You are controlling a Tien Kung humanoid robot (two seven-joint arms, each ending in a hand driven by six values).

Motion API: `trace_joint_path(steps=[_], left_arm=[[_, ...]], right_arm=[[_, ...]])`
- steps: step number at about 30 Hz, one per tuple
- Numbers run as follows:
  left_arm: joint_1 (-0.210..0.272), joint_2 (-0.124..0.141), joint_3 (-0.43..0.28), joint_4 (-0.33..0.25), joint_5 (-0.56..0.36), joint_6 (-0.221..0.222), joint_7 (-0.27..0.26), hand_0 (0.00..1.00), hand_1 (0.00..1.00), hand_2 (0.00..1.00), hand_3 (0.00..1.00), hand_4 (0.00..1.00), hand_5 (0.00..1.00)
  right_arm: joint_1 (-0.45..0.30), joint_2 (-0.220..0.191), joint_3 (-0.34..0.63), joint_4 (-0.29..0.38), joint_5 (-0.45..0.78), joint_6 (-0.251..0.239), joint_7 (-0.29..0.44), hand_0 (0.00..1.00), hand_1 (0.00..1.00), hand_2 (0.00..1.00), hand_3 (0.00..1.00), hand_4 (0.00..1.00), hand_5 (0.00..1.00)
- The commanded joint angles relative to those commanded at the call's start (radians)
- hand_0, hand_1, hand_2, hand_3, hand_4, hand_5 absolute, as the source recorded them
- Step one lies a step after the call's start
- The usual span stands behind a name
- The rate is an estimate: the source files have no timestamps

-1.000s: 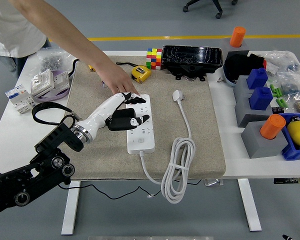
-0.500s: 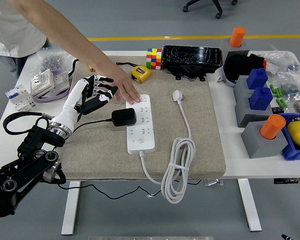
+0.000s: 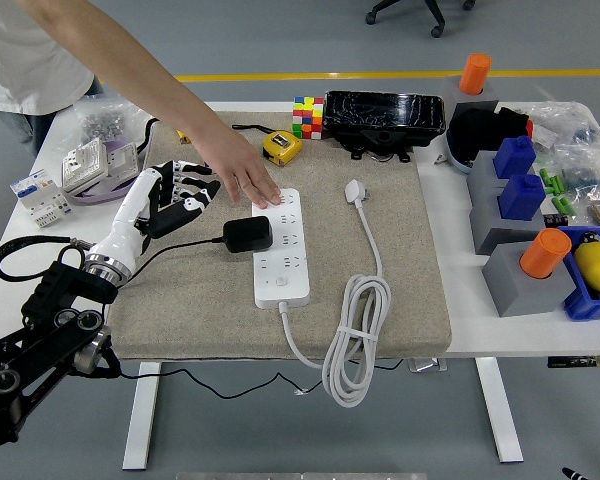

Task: Put the plug near the board,insert it into the board,press the button,pull the plug out

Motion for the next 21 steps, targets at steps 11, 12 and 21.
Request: trace_joint_path(steps=[11, 12, 21], left_arm=[[0.005, 0.043, -0.019, -0.177, 0.369, -0.339, 0.38, 0.088, 0.06, 0.204, 0.771, 0.8, 0.127], [0.002, 0.042, -0.013, -0.178, 0.39, -0.366, 0.41, 0.088, 0.06, 0.204, 0.771, 0.8, 0.127], [-0.061, 0.045, 0.089, -0.167, 0.42, -0.493, 0.544, 0.088, 0.065, 0.161, 0.897, 0.6, 0.002]], right_arm=[[0.002, -0.004, -0.008, 0.001, 0.0, 0.0, -0.001, 0.675, 0.683, 0.69, 0.591, 0.928, 0.525], [0.002, -0.004, -0.008, 0.002, 0.0, 0.0, -0.001, 0.675, 0.683, 0.69, 0.591, 0.928, 0.525], [0.001, -0.006, -0.007, 0.001, 0.002, 0.0, -0.001, 0.676, 0.684, 0.69, 0.591, 0.927, 0.525]])
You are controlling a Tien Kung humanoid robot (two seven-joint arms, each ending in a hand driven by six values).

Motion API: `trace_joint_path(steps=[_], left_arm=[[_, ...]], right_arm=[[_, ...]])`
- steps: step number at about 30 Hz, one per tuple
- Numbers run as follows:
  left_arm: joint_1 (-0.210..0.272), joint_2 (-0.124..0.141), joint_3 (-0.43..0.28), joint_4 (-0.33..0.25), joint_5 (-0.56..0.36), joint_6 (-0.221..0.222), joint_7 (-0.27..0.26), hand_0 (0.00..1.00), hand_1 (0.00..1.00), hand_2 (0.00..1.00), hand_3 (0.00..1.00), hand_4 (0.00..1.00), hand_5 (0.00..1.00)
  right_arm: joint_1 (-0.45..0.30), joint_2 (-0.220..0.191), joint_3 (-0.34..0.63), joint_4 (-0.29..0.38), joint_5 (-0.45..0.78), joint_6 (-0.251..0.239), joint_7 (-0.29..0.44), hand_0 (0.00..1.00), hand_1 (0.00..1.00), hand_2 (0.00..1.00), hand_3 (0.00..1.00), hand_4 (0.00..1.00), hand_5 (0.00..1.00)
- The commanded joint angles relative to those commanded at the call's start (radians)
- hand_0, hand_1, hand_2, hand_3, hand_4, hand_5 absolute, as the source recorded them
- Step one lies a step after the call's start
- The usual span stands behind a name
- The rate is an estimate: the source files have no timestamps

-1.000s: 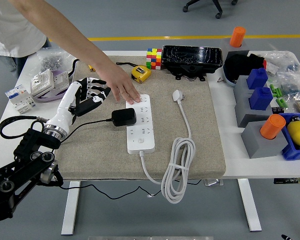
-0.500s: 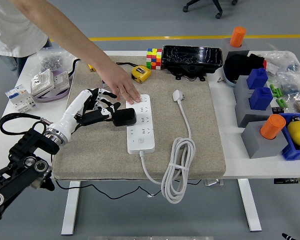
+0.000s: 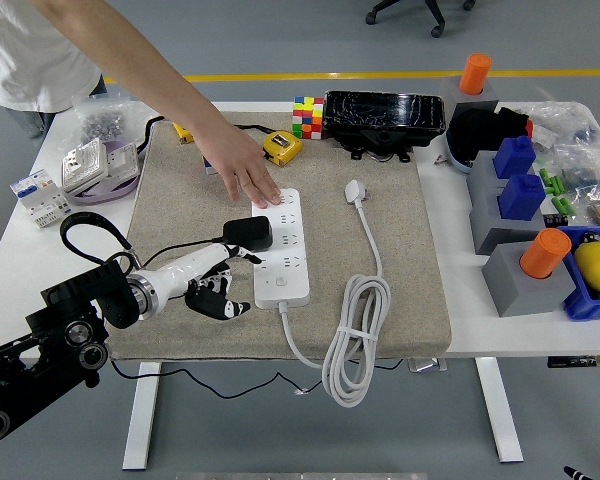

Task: Put the plug near the board,insert it into the board,press the button,pull the plug out

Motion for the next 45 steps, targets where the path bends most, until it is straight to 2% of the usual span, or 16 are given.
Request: trace_joint_path(steps=[19, 45], left_arm=[[-0.053, -0.018, 0.073, 0.017, -0.042, -0.001, -0.018, 0.088, 0.06, 0.155, 0.896, 0.596, 0.002], [-0.096, -0.028, 0.119, 0.057, -0.109, -0.042, 0.03, 0.087, 0.06, 0.153, 0.87, 0.6, 0.002]], right_arm=[[-0.003, 0.002, 0.005, 0.001, 0.0, 0.0, 0.001, 0.673, 0.683, 0.69, 0.591, 0.927, 0.524], [-0.005, 0.001, 0.01, 0.001, 0.0, 0.0, 0.001, 0.674, 0.683, 0.689, 0.592, 0.928, 0.525]])
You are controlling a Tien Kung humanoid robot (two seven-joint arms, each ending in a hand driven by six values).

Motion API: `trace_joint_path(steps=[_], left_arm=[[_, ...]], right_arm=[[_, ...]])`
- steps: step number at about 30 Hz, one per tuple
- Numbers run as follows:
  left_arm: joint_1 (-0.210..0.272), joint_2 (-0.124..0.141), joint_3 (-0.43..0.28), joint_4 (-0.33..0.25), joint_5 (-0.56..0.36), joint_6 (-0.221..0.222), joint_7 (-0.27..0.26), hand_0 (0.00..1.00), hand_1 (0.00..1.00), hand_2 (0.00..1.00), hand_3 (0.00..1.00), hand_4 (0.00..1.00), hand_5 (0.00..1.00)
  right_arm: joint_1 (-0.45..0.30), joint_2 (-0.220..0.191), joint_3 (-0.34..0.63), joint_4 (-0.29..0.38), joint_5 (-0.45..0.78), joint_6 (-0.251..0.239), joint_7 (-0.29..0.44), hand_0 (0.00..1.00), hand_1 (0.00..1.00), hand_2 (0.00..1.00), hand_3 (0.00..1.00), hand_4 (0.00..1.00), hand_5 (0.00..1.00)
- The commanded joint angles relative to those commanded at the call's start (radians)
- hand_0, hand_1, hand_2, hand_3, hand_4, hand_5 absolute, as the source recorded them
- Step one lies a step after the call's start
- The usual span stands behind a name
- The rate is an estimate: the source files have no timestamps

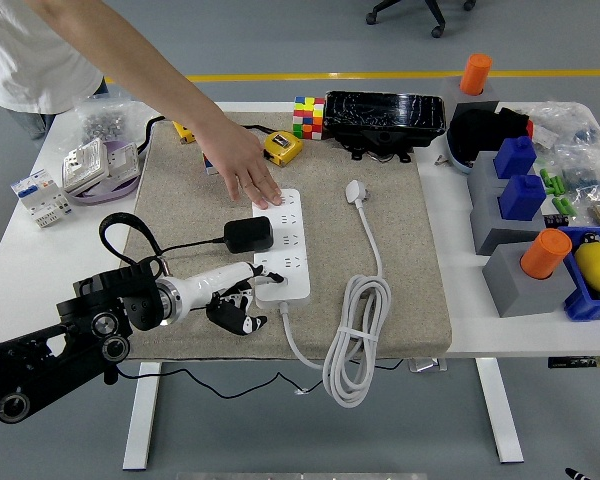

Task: Put the plug near the board,insert it into the board,press the button,pull the plug out

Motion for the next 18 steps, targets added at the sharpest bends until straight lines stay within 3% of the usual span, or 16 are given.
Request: trace_joint_path(steps=[5, 7, 8, 13, 14, 18], left_arm=[[0.009, 0.001, -0.013, -0.008, 0.017, 0.014, -0.019, 0.087, 0.061, 0.154, 0.858, 0.598, 0.002], [0.017, 0.002, -0.027, -0.016, -0.001, 0.029, -0.049, 0.087, 0.061, 0.154, 0.858, 0.598, 0.002], [0.019, 0.002, -0.032, -0.017, -0.004, 0.034, -0.06, 0.094, 0.06, 0.162, 0.781, 0.616, 0.002], [0.033, -0.001, -0.057, -0.016, -0.003, 0.087, -0.117, 0.094, 0.06, 0.162, 0.781, 0.616, 0.002], [0.036, -0.002, -0.062, -0.014, -0.007, 0.097, -0.128, 0.195, 0.121, 0.249, 0.81, 0.741, 0.082], [0.046, -0.007, -0.08, 0.0, -0.028, 0.158, -0.189, 0.195, 0.121, 0.249, 0.81, 0.741, 0.082]], right_arm=[[-0.001, 0.0, 0.002, 0.0, -0.001, 0.0, 0.0, 0.675, 0.683, 0.689, 0.592, 0.928, 0.525], [-0.002, 0.001, 0.001, -0.001, 0.0, 0.0, 0.0, 0.675, 0.683, 0.689, 0.592, 0.928, 0.525], [-0.002, 0.001, 0.001, -0.001, -0.001, 0.0, 0.0, 0.675, 0.684, 0.689, 0.592, 0.928, 0.525], [-0.002, 0.002, 0.0, 0.0, 0.0, 0.0, 0.0, 0.675, 0.684, 0.689, 0.592, 0.928, 0.525], [-0.002, 0.002, 0.0, 0.0, 0.0, 0.0, 0.0, 0.674, 0.684, 0.689, 0.593, 0.928, 0.525], [0.001, 0.003, 0.001, 0.0, -0.001, 0.0, 0.001, 0.674, 0.684, 0.689, 0.593, 0.928, 0.525]])
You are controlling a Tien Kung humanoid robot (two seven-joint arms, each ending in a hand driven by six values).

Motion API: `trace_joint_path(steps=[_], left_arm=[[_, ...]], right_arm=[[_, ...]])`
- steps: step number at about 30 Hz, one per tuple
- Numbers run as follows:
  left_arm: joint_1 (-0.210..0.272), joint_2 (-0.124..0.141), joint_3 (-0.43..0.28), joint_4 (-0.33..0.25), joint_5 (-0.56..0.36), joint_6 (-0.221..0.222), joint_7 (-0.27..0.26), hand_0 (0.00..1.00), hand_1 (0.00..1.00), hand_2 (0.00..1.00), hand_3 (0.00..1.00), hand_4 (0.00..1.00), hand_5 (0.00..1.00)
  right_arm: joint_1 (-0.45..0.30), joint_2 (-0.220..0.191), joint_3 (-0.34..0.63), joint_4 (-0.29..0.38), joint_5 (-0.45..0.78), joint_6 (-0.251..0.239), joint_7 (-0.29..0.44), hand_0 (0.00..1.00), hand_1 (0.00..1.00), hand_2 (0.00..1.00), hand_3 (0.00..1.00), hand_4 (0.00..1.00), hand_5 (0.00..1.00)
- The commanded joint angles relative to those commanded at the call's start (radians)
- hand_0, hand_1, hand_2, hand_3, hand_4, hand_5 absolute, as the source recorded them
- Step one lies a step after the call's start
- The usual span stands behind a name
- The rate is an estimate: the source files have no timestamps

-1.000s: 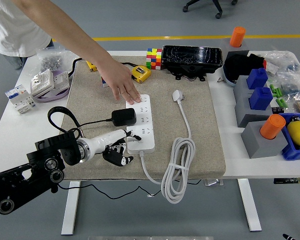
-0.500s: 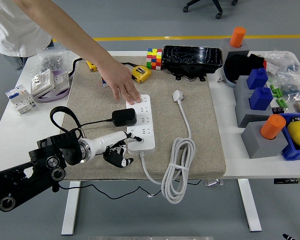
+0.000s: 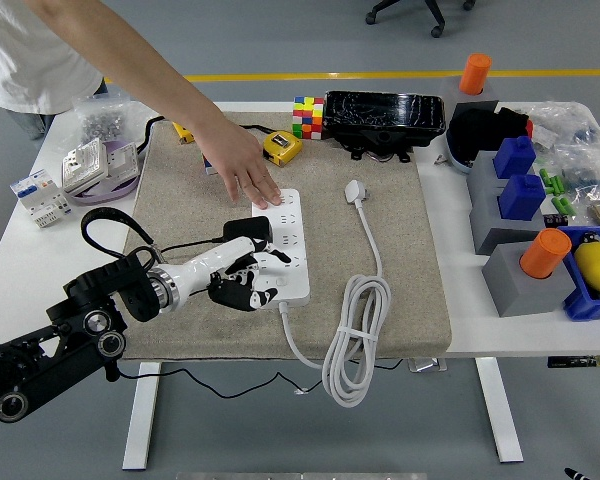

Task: Put the plug near the board,insert it into the board,press the button,pull the plug out

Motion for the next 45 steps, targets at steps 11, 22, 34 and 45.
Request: trace_joint_path(steps=[11, 22, 34, 45], left_arm=[[0.026, -0.005, -0.03, 0.005, -0.007, 0.061, -0.061, 0.242, 0.255, 0.376, 0.605, 0.698, 0.13], [0.025, 0.0, -0.031, 0.006, -0.006, 0.062, -0.057, 0.279, 0.281, 0.4, 0.606, 0.693, 0.142], [0.014, 0.003, -0.015, 0.003, -0.013, 0.039, -0.039, 0.25, 0.251, 0.401, 0.616, 0.696, 0.144], [0.001, -0.005, 0.004, -0.002, 0.015, -0.061, 0.075, 0.135, 0.05, 0.155, 0.749, 0.675, 0.002]], right_arm=[[0.0, 0.0, -0.004, -0.002, 0.001, 0.0, 0.0, 0.674, 0.684, 0.689, 0.592, 0.927, 0.524], [0.006, -0.004, -0.012, 0.0, 0.003, 0.0, 0.0, 0.674, 0.683, 0.69, 0.592, 0.927, 0.524], [0.013, -0.011, -0.026, 0.0, 0.005, 0.0, 0.0, 0.674, 0.683, 0.689, 0.592, 0.926, 0.523], [0.016, -0.017, -0.04, 0.0, 0.009, 0.0, 0.0, 0.674, 0.683, 0.69, 0.591, 0.927, 0.525]])
